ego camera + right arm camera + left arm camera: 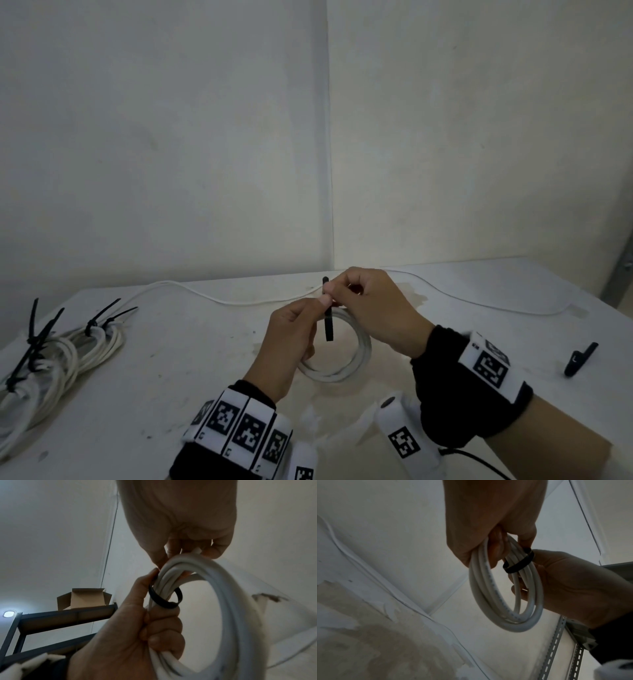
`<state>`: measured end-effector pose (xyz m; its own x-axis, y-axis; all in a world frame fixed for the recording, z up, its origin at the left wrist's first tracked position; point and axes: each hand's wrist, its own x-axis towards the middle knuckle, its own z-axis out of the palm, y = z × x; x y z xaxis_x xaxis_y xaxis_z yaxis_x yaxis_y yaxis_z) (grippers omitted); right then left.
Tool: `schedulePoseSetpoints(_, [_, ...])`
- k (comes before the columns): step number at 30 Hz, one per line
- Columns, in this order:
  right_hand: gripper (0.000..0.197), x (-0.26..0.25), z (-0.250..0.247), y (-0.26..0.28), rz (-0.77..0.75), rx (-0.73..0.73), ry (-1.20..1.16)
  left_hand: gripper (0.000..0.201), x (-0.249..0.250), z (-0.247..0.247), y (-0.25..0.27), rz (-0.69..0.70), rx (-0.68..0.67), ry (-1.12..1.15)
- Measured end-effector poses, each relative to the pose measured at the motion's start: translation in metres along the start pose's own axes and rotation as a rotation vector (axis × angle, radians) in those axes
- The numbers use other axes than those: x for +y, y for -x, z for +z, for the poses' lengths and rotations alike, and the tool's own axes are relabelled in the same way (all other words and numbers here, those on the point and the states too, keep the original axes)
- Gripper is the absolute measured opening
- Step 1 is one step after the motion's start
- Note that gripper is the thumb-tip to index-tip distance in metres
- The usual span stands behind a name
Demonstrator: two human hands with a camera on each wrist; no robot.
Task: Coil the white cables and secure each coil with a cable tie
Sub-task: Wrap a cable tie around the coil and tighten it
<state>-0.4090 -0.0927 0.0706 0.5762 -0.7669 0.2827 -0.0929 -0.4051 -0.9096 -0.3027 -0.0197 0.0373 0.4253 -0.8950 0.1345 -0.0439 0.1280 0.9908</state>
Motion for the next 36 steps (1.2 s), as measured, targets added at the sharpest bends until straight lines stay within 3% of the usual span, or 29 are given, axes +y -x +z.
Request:
schedulePoseSetpoints(9, [0.017, -0.012, -0.008, -0.005, -0.041, 0.156, -0.085, 0.026, 0.001, 0.004, 0.003, -0.007, -0.012, -0.047])
schedulePoseSetpoints(12, [0.016, -0.008, -0.009, -0.004, -0.012, 0.053, -0.058, 0.032, -0.004, 0.003, 0.003, -0.014, 0.003, -0.072])
schedulePoseSetpoints(15, [0.019, -0.002, -0.007, -0.001, -0.006, -0.077, -0.042, 0.022, -0.005, 0.003, 0.005, -0.047, 0.034, -0.021])
schedulePoseSetpoints(18, [0.018, -0.001, -0.008, -0.001, -0.026, -0.056, -0.075, 0.030, -0.003, 0.005, 0.006, -0.035, 0.031, 0.020])
schedulePoseSetpoints(23, [0.022, -0.004, -0.010, -0.002, -0.156, -0.039, 0.003, 0.026, 0.002, 0.009, 0.004, -0.035, 0.062, 0.043])
schedulePoseSetpoints(27, [0.025, -0.004, -0.009, -0.006, -0.211, 0.058, 0.073, 0.030, 0.005, 0.011, 0.003, -0.018, 0.076, 0.024])
schedulePoseSetpoints(32, [0.025, -0.005, -0.005, -0.011, -0.187, 0.154, 0.029, 0.031, 0.007, 0.014, 0.006, -0.009, 0.074, -0.003])
schedulePoseSetpoints(36, [0.019, -0.008, -0.001, -0.011, -0.131, 0.108, -0.073, 0.033, 0.009, 0.009, 0.005, -0.011, 0.081, -0.015])
